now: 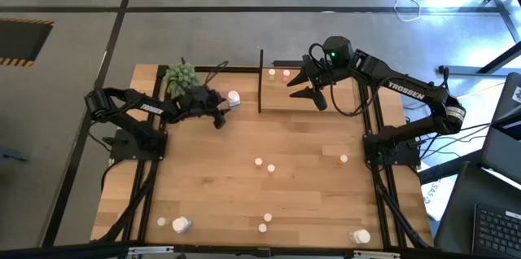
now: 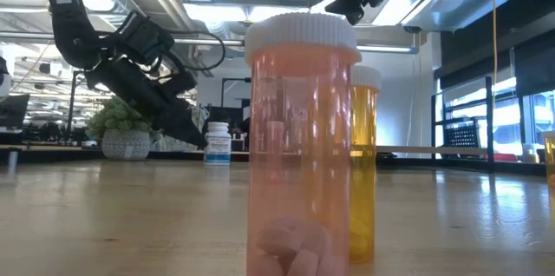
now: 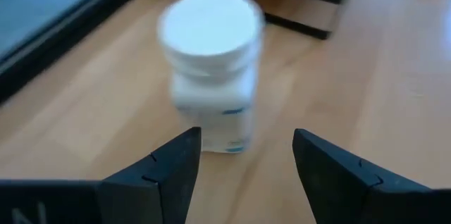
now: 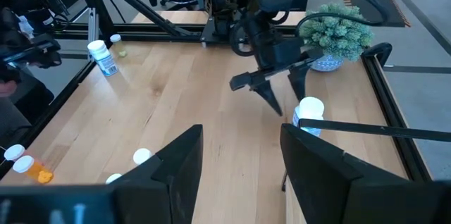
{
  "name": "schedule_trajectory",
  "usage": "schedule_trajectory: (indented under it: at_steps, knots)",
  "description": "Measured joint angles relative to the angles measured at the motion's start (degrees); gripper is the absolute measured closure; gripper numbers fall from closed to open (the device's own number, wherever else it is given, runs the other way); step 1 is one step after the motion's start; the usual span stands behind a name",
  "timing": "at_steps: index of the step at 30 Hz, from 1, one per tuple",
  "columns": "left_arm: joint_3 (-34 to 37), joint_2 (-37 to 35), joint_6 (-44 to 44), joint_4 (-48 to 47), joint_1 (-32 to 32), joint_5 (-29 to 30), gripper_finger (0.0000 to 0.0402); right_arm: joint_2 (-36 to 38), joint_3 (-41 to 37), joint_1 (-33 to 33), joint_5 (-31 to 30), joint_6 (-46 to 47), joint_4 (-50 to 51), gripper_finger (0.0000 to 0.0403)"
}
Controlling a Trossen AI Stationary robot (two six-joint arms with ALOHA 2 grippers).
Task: Pick and place medicine bottles onto shelf by color
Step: Put the top right white pill bottle on the shelf
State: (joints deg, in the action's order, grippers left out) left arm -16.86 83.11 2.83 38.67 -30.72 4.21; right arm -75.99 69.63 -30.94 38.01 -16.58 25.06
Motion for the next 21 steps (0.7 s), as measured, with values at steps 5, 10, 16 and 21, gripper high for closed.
schedule_trajectory:
  at_steps: [5, 10, 16, 21]
  knots:
    - [0.0, 0.0, -1.8, -0.1, -0.4, 4.0, 0.0182, 0.0, 0.0, 0.0, 0.0, 0.0, 0.0, 0.021]
    - [0.0, 0.2, -1.0, 0.8, -1.8, 1.8, 0.0182, 0.0, 0.0, 0.0, 0.0, 0.0, 0.0, 0.021]
    - [0.0, 0.2, -1.2, 1.2, -2.8, -1.8, 0.0182, 0.0, 0.0, 0.0, 0.0, 0.0, 0.0, 0.021]
    - [0.0, 0.2, -1.3, 1.8, -2.8, -4.8, 0.0182, 0.0, 0.0, 0.0, 0.0, 0.0, 0.0, 0.021]
